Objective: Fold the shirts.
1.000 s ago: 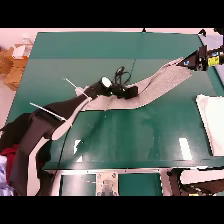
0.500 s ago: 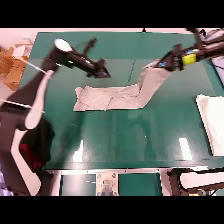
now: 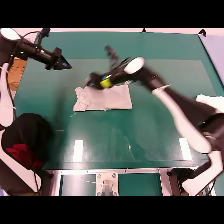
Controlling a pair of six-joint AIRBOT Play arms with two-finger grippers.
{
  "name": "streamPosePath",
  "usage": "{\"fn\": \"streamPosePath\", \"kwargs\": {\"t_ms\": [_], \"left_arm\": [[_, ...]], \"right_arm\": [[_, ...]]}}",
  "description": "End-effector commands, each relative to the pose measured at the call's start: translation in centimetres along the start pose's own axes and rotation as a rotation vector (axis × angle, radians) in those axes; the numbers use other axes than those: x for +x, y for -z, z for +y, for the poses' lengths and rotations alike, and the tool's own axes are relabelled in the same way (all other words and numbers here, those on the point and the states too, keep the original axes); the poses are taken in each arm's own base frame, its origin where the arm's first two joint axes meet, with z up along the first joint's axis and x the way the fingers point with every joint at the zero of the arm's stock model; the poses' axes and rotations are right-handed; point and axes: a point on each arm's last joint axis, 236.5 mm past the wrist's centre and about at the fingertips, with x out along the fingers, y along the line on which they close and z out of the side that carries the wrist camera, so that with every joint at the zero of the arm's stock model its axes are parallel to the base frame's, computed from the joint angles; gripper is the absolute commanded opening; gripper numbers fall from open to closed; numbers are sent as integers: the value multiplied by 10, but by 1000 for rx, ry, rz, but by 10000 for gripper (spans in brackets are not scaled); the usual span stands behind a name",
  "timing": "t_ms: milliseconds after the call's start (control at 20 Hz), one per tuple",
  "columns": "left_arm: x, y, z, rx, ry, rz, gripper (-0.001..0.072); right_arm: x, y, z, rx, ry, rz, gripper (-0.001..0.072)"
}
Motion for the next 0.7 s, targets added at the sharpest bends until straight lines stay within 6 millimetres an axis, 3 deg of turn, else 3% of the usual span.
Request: {"fn": "streamPosePath", "kwargs": {"t_ms": [0, 50, 150, 250, 350, 450, 550, 650], "left_arm": [[-22, -3, 21, -1, -24, -31, 22], [-24, -3, 23, 0, -26, -35, 22], [-24, -3, 24, 17, -27, -34, 22], [-24, -2, 24, 17, -27, -32, 22], [-24, -4, 24, 17, -29, -38, 22], [-24, -5, 25, 17, -32, -42, 22], [-24, -5, 26, 17, -39, -45, 22], [-24, -5, 29, 16, -49, -42, 22]], "right_arm": [[87, 26, 0, -36, 18, -88, 500], [84, 27, -7, -55, 33, -60, 504], [45, 14, -29, -92, 76, 10, 462], [-18, -8, -68, -67, 166, 60, 439], [-90, -28, -122, 3, 311, 76, 442], [-153, -36, -174, 100, 425, 60, 514], [-182, -27, -216, 208, 463, 49, 547], [-179, 1, -247, 311, 467, 76, 547]]}}
